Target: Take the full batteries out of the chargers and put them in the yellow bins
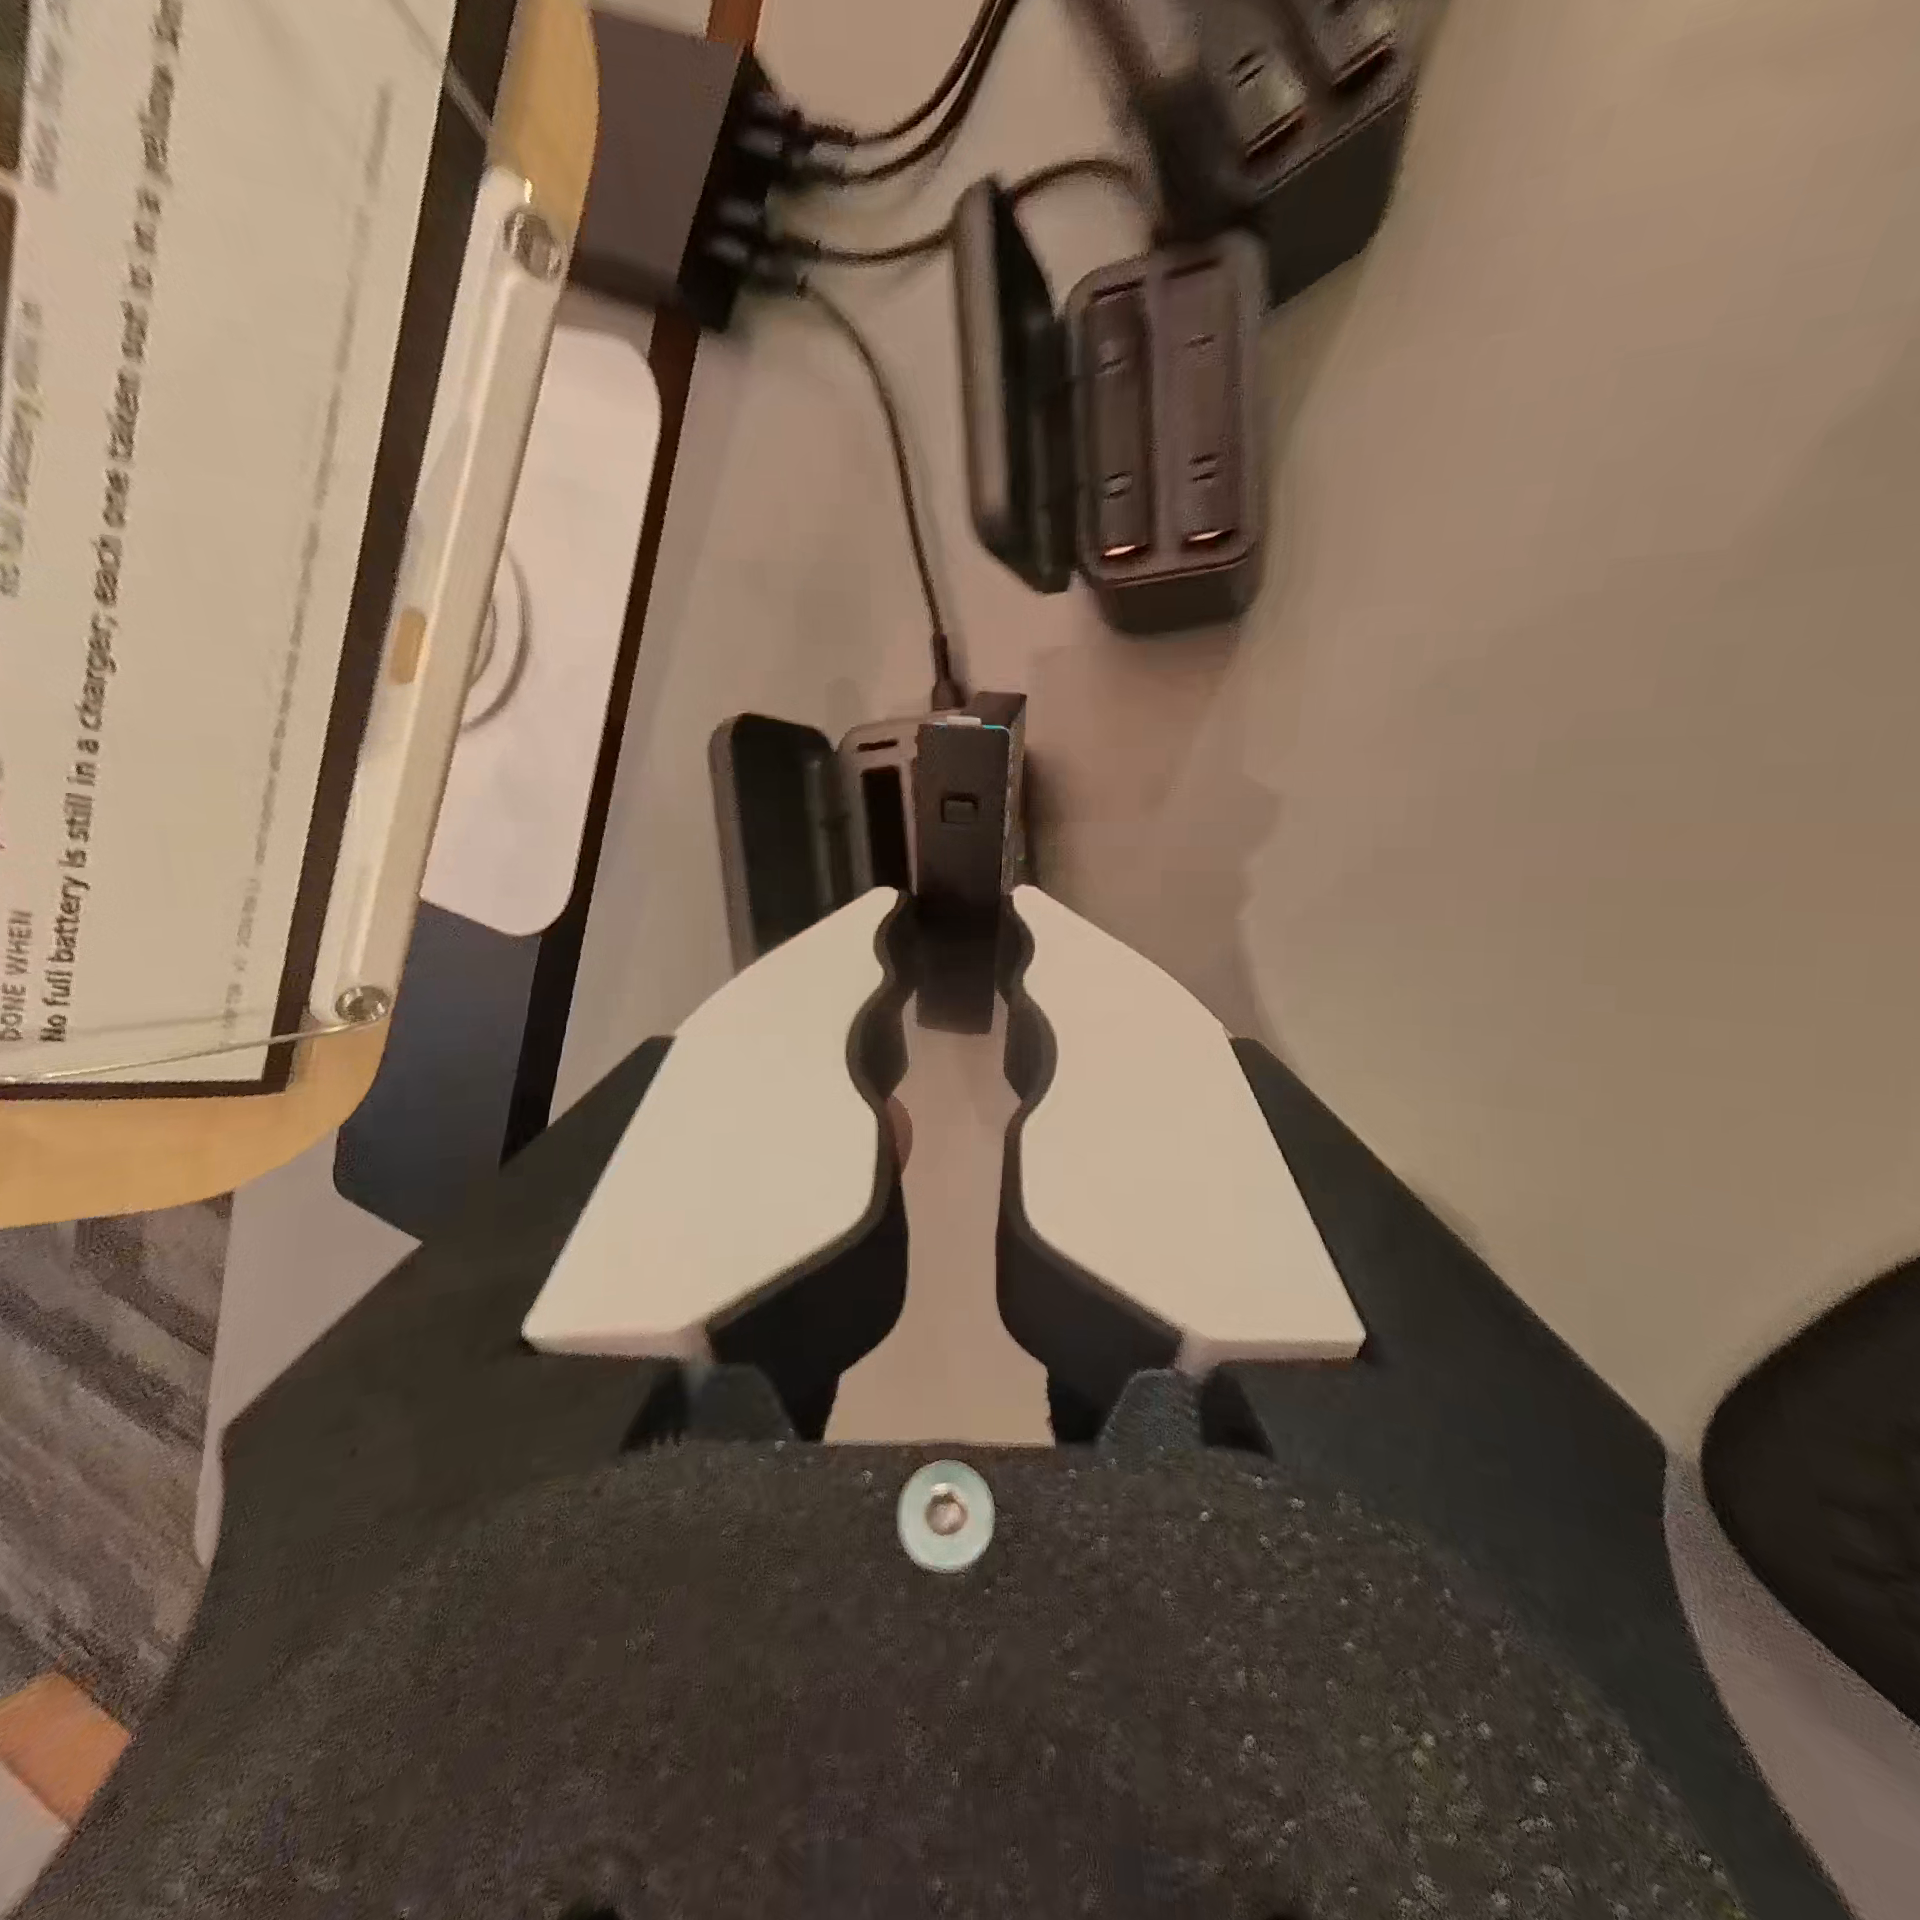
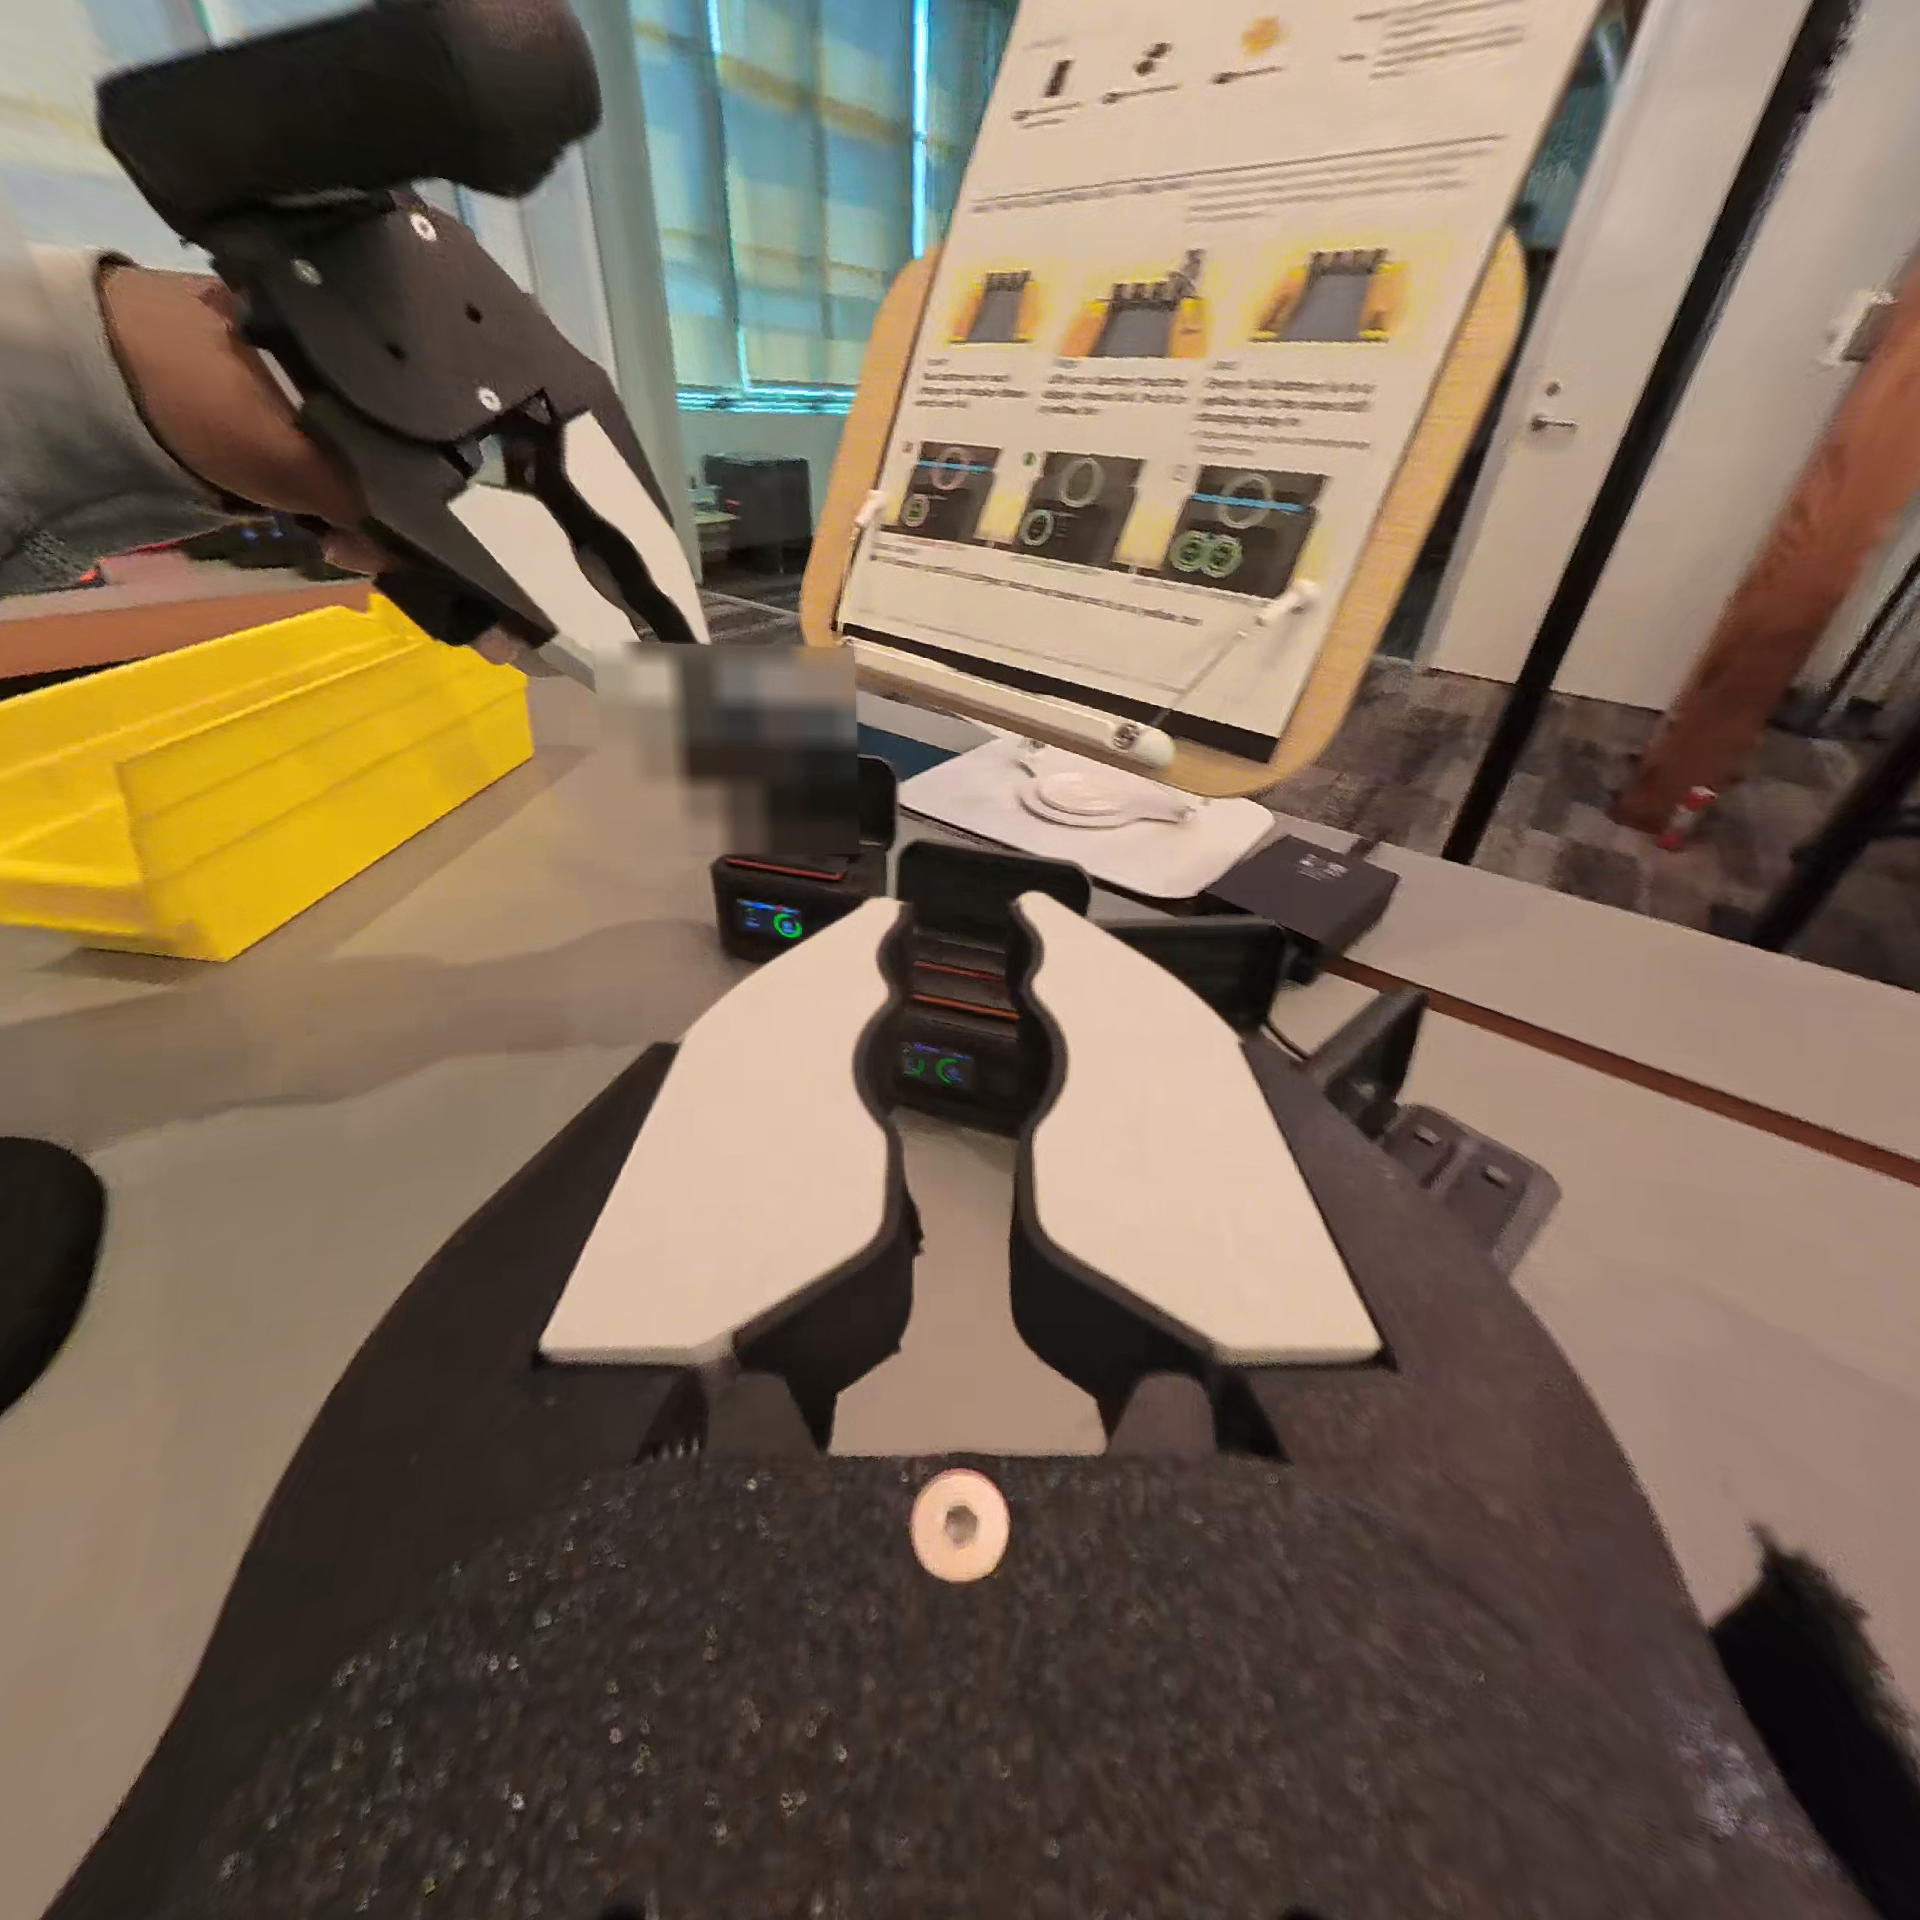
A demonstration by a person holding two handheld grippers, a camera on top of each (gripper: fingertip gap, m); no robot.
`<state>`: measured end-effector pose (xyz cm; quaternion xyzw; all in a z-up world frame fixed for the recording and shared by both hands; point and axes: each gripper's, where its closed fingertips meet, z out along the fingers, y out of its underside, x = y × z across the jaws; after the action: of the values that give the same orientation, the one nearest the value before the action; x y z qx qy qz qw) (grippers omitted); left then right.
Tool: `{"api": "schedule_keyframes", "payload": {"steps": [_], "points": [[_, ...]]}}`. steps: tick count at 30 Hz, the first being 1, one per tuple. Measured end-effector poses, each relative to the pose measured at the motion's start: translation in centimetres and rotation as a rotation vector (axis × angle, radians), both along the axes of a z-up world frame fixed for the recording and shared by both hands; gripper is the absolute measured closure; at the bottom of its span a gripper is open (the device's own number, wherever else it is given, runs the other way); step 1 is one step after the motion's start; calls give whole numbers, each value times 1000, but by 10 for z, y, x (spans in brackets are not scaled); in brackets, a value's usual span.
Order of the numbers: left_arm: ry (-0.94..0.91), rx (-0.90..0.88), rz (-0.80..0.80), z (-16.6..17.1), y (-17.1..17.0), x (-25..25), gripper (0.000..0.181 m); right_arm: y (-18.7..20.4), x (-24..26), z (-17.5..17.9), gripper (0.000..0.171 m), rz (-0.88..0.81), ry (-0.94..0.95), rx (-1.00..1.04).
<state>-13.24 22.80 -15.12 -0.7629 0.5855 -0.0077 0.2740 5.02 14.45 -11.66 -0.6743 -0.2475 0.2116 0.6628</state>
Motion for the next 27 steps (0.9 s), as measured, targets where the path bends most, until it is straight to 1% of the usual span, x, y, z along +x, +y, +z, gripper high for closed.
{"api": "schedule_keyframes", "payload": {"steps": [2,4,10,19,24,27], "points": [[33,-22,41,-7,15,-6,166,0,11,-3,163,-34,3,-12],[50,-64,76,-13,25,-10,167,0,20,-8,166,-66,-3,-32],[92,-161,154,-32,40,-13,167,-6,40,-20,171,-115,33,-87],[139,-250,170,-52,44,-13,167,-18,64,-35,171,-192,84,-160],[163,-279,166,-54,43,-16,167,-21,71,-39,171,-203,101,-177],[176,-285,162,-50,42,-19,167,-21,73,-38,171,-204,106,-178]]}}
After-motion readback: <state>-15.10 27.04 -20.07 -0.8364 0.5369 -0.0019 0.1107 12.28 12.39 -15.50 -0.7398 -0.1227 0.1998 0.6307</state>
